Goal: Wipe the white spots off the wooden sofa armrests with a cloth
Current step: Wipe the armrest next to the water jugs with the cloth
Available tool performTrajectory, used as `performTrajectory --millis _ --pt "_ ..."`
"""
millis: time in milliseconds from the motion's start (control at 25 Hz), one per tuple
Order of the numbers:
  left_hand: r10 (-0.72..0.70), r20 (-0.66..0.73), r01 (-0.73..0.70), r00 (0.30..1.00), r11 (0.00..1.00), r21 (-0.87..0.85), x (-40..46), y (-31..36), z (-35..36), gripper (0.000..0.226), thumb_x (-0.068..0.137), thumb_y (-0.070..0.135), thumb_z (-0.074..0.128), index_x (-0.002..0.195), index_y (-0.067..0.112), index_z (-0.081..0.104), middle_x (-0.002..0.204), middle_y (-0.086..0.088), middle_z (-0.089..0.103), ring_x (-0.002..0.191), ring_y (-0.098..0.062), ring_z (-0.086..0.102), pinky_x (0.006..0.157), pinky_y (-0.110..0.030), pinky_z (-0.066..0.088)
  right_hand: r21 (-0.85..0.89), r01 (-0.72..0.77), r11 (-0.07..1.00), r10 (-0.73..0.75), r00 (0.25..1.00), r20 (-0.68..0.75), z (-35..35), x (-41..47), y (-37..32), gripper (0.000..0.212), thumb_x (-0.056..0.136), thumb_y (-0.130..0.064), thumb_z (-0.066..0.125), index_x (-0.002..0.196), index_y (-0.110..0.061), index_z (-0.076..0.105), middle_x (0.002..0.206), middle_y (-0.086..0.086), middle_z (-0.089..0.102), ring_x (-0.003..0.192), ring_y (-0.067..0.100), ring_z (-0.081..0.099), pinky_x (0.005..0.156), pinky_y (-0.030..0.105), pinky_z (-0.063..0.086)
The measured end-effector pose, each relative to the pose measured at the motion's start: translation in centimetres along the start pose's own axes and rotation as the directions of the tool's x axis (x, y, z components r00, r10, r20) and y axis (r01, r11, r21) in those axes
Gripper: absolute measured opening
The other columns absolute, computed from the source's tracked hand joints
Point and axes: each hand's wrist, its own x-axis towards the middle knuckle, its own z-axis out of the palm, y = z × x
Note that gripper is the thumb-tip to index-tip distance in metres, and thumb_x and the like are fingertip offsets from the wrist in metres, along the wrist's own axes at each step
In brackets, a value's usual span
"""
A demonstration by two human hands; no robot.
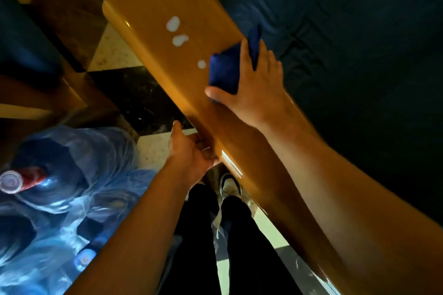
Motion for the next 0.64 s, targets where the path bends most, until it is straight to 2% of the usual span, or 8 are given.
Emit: performTrajectory --millis 80,120,200,280,360,440,520,640 --pt "0.015 0.003 -0.015 1.0 1.0 0.023 0.3 1.3 0.0 0.081 0.096 0.072 0.027 0.133 0.006 0.055 0.12 -0.025 0.069 0.106 -0.041 0.067 0.078 -0.053 0.055 0.159 0.0 0.987 -0.002 1.0 0.018 -0.5 4.9 -0.9 0.124 0.068 -0.095 0.045 0.162 -0.019 0.017 0.16 0.024 0.032 0.142 0.044 0.04 0.112 0.053 0.037" --pt "0.036 -0.002 -0.036 0.999 0.999 0.009 0.3 2.1 0.1 0.079 0.097 0.071 0.027 0.134 0.007 0.055 0.121 -0.024 0.068 0.107 -0.041 0.066 0.082 -0.054 0.054 0.257 0.009 0.966 -0.012 1.0 0.01 -0.6 6.3 0.0 0.111 0.074 -0.087 0.053 0.159 -0.02 0.028 0.153 0.016 0.045 0.136 0.039 0.048 0.106 0.044 0.043" --pt "0.102 0.005 -0.101 0.995 0.994 -0.038 0.2 4.0 0.4 0.074 0.099 0.067 0.028 0.135 0.009 0.055 0.12 -0.021 0.068 0.108 -0.039 0.065 0.083 -0.052 0.052 0.499 -0.039 0.866 0.035 0.999 0.018 -1.2 7.2 2.9 0.064 0.089 -0.061 0.065 0.139 -0.022 0.057 0.123 -0.001 0.064 0.123 0.027 0.062 0.091 0.028 0.045" --pt "0.141 -0.013 -0.142 0.99 0.987 -0.073 0.2 5.6 1.0 0.072 0.1 0.065 0.029 0.134 0.009 0.057 0.121 -0.021 0.068 0.109 -0.038 0.064 0.08 -0.051 0.054 0.576 -0.094 0.812 0.067 0.995 0.067 -1.6 4.2 6.1 0.036 0.095 -0.045 0.065 0.125 -0.024 0.065 0.111 -0.003 0.068 0.116 0.021 0.066 0.092 0.029 0.047" --pt "0.153 -0.004 -0.153 0.988 0.985 -0.076 0.3 6.6 1.4 0.071 0.1 0.065 0.03 0.135 0.011 0.058 0.125 -0.02 0.067 0.112 -0.038 0.063 0.081 -0.051 0.054 0.443 0.006 0.896 -0.025 0.999 0.037 -1.1 -1.4 8.2 0.054 0.094 -0.05 0.06 0.145 -0.031 0.053 0.139 0.006 0.06 0.133 0.021 0.053 0.113 0.03 0.038" --pt "0.149 -0.011 -0.149 0.989 0.984 -0.097 0.1 6.6 1.4 0.07 0.1 0.064 0.03 0.135 0.011 0.058 0.126 -0.02 0.066 0.113 -0.037 0.063 0.087 -0.052 0.052 0.132 0.209 0.969 -0.216 0.975 0.045 0.4 -7.8 8.0 0.072 0.096 -0.07 0.042 0.159 -0.041 0.024 0.167 0.008 0.026 0.155 0.03 0.022 0.125 0.039 0.017" --pt "0.127 -0.01 -0.127 0.992 0.985 -0.115 0.2 6.1 1.1 0.071 0.1 0.064 0.03 0.134 0.009 0.058 0.121 -0.02 0.067 0.109 -0.037 0.063 0.095 -0.053 0.05 -0.1 0.268 0.958 -0.265 0.963 0.047 2.4 -12.6 6.0 0.081 0.093 -0.082 0.029 0.161 -0.042 0.012 0.173 0.005 0.006 0.158 0.038 0.002 0.126 0.055 0.007" --pt "0.116 0.006 -0.115 0.993 0.991 -0.075 0.7 5.8 0.4 0.074 0.101 0.064 0.027 0.129 0.003 0.058 0.107 -0.021 0.067 0.096 -0.036 0.064 0.088 -0.048 0.05 -0.148 0.242 0.959 -0.242 0.97 0.017 2.8 -9.2 1.3 0.097 0.086 -0.089 0.031 0.163 -0.034 0.014 0.173 0.008 0.002 0.157 0.044 0.001 0.124 0.065 0.011"
